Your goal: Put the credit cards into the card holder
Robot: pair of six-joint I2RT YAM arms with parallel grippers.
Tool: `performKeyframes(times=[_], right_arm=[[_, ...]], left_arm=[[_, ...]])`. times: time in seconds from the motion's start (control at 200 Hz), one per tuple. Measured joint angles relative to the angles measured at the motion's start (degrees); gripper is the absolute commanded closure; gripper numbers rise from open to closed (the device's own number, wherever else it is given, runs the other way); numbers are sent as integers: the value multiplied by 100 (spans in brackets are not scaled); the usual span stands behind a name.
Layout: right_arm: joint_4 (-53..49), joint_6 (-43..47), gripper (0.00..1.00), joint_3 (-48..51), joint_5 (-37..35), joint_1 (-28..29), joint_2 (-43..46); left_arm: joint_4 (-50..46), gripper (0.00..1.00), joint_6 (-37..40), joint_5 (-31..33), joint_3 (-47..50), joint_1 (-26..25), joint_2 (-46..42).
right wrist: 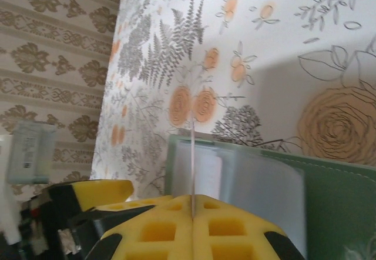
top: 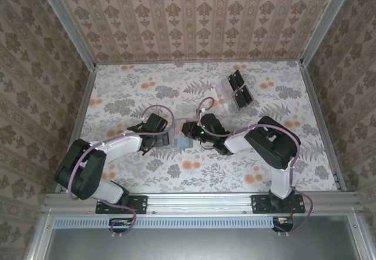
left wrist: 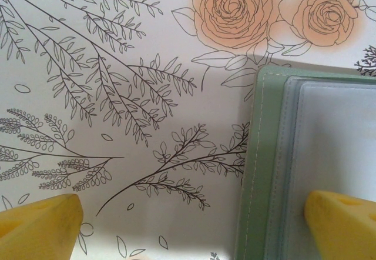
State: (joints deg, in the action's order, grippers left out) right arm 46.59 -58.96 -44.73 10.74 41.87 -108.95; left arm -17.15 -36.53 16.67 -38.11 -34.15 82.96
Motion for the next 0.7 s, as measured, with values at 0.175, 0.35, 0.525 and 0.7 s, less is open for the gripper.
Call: performKeyframes(times=[0.175,0.35,0.525,0.7], right_arm=[[2,2,100,0,0,0,48],[133,0,100,-33,0,0,-76],[203,0,100,-83,0,0,-323],[262,0,100,-127,0,0,-452]], left_arm=[[48,0,-57,-20,22,0,0],[59,0,-76,-28,46,0,-20],[92,0,-76,-33,63,0,-24],[94,0,-79,-33,66,0,-24]])
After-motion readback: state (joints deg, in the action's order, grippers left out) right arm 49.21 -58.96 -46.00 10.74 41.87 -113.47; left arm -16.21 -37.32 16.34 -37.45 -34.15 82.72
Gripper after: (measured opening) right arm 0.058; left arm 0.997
